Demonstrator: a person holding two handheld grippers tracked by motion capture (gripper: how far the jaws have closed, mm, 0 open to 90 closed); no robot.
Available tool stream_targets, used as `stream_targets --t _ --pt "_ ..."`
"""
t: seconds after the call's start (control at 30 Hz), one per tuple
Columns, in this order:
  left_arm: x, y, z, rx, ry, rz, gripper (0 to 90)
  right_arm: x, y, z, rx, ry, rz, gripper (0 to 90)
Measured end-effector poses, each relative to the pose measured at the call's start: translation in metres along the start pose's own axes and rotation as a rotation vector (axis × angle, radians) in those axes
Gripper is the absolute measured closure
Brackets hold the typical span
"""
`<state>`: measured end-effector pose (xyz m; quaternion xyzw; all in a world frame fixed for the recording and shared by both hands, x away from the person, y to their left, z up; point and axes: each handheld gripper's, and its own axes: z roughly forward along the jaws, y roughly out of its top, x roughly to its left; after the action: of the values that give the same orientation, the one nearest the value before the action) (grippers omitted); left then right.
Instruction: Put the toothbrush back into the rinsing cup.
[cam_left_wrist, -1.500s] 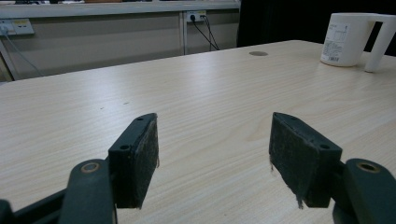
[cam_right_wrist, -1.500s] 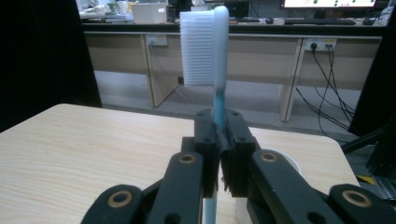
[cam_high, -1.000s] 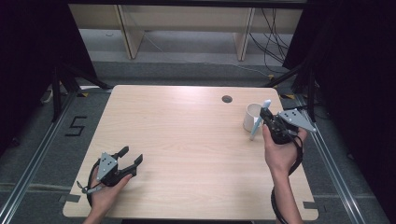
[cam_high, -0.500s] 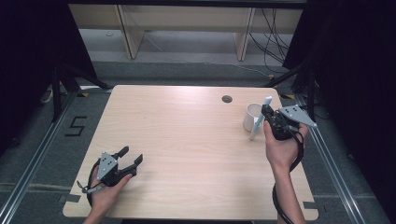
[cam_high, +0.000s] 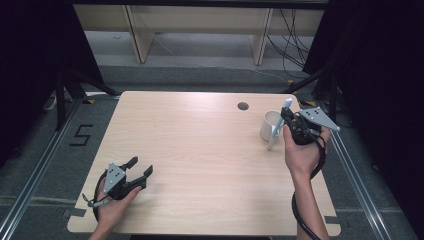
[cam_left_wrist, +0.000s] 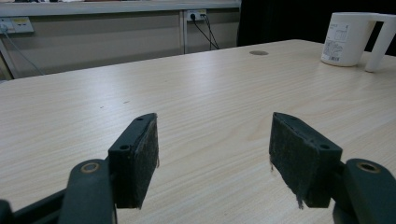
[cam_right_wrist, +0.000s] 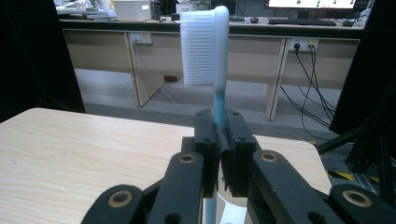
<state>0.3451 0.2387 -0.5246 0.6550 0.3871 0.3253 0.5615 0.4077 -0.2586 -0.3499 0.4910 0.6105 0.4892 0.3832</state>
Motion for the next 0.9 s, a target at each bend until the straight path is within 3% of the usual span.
stream_targets --t 0.2,0.3,0.33,0.37,0.9 --pt "0.0 0.0 0.0 0.001 0.0 0.001 32.6 -0.002 0.001 0.003 -0.004 -0.006 -0.004 86.2" --pt "0.0 0.0 0.0 0.002 0.0 0.002 32.6 -0.002 0.001 0.004 0.002 -0.014 0.017 86.2" --pt "0.0 0.0 0.0 0.002 -0.001 0.001 32.6 -0.003 0.002 0.005 -0.003 -0.012 0.003 86.2" --pt "0.0 0.001 -0.002 0.026 0.009 0.002 32.6 -0.003 0.002 0.005 0.003 -0.007 0.01 86.2" --pt "0.0 0.001 -0.001 0.023 0.007 0.002 32.7 -0.011 0.005 0.01 0.009 -0.029 0.018 86.2"
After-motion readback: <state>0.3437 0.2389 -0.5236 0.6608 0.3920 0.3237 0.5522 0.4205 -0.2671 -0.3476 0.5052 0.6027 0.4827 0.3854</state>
